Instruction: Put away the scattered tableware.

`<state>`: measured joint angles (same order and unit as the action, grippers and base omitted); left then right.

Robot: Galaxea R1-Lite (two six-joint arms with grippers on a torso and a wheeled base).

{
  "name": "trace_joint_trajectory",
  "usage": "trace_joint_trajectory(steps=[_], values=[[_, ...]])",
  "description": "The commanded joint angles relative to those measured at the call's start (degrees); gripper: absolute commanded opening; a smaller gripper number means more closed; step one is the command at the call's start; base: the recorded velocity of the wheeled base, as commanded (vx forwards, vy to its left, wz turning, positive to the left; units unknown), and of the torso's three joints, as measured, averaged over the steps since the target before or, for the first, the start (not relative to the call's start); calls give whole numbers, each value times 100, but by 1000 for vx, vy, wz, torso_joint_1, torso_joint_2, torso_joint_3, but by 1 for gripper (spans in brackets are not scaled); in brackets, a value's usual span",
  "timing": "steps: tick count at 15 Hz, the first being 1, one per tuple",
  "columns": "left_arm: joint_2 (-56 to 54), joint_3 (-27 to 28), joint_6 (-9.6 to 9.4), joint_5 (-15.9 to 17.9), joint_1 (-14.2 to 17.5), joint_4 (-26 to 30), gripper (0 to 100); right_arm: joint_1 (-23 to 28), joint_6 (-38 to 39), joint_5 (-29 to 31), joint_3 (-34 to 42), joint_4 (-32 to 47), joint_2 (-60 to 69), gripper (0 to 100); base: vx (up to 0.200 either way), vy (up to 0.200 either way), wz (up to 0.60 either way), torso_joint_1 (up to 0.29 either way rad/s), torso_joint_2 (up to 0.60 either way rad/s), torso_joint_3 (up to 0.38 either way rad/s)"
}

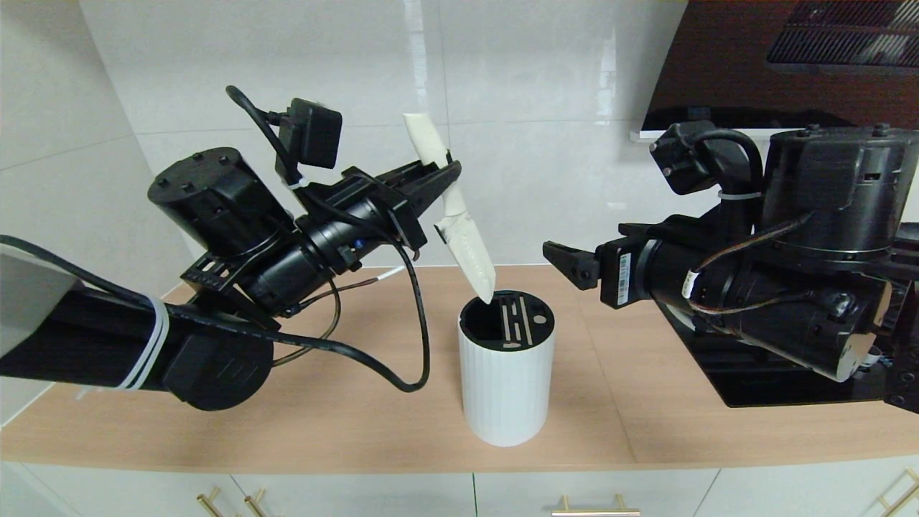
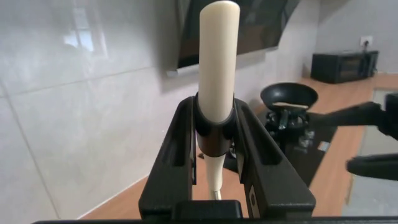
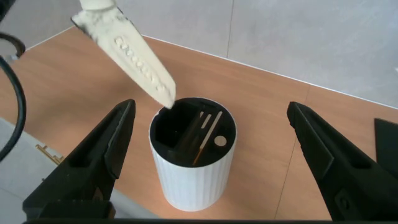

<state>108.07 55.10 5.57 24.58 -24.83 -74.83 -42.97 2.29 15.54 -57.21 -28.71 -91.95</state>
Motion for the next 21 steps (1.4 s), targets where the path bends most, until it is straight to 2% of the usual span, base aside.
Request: trace_joint_trajectory(steps=[1,3,5,10,11,12,17,21], values=[[-32,-193,-144,3,-171,-6,0,-1,-1,1,-1,-3,-24,100,0,0,0,0,0,0],[-32,-342,-197,3,-320,3,0,-1,-1,1,-1,-3,-24,100,0,0,0,0,0,0],[21,-360,-285,3,-329,3,0,-1,-1,1,-1,-3,-7,100,0,0,0,0,0,0],[-5,-360,-320,3,-294,3,0,-9,-1,1,-1,-3,-24,100,0,0,0,0,0,0],[12,-386,-452,3,-294,12,0,-9,-1,1,-1,-3,-24,100,0,0,0,0,0,0],[21,-395,-469,3,-294,21,0,-1,-1,1,-1,-3,-24,100,0,0,0,0,0,0],[56,-527,-830,3,-180,302,0,-9,-9,10,17,-3,-33,100,0,0,0,0,0,0],[188,-439,-847,3,-215,293,0,-9,-45,10,43,-12,-33,100,0,0,0,0,0,0]])
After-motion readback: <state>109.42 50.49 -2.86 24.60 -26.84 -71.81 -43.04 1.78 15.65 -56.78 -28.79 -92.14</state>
